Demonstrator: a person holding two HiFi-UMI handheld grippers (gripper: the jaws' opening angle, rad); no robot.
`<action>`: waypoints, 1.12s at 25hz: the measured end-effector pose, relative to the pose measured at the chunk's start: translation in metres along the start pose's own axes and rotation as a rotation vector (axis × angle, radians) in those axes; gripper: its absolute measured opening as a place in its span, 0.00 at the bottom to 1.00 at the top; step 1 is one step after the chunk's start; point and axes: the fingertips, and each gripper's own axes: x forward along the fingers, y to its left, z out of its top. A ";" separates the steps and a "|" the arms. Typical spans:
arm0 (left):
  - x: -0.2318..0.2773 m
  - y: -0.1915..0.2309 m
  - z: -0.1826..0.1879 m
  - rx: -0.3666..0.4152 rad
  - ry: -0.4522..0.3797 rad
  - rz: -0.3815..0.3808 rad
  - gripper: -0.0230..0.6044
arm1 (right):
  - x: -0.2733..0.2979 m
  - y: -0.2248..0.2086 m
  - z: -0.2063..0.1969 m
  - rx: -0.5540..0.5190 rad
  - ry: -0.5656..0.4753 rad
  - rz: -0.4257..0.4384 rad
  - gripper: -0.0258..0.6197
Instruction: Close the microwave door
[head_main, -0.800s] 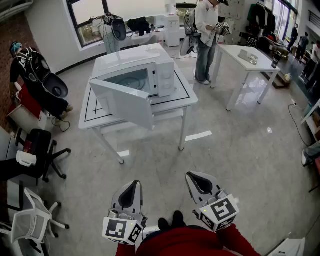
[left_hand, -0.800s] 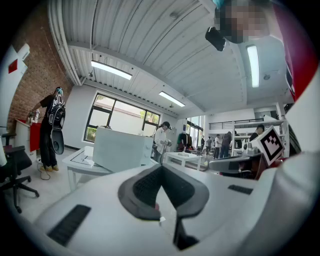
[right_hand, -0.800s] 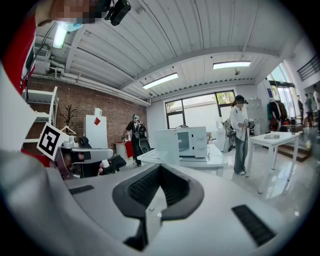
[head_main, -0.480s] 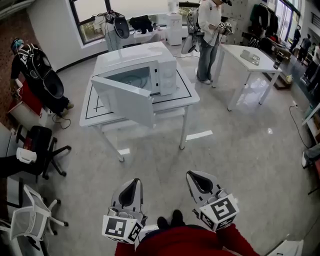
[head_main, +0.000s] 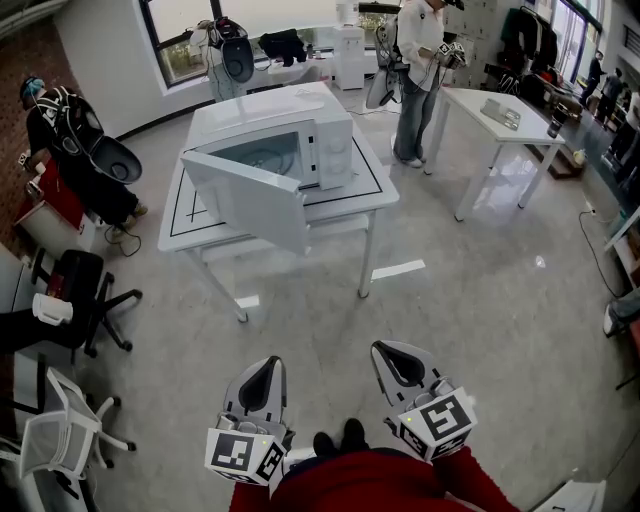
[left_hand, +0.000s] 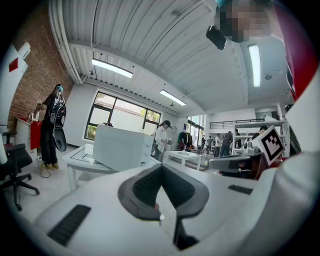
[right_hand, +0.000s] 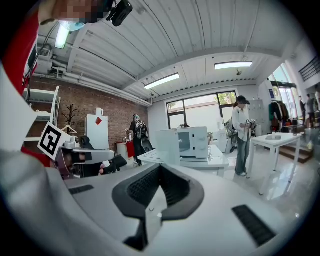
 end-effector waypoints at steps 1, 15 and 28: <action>0.001 -0.001 0.000 0.000 0.001 -0.001 0.05 | 0.000 -0.002 0.001 -0.013 -0.018 0.002 0.06; 0.029 -0.015 0.002 0.037 0.009 -0.009 0.05 | 0.002 -0.036 0.006 0.001 -0.026 -0.022 0.06; 0.054 -0.027 0.019 0.074 -0.025 0.012 0.05 | 0.006 -0.064 0.028 -0.015 -0.083 -0.012 0.06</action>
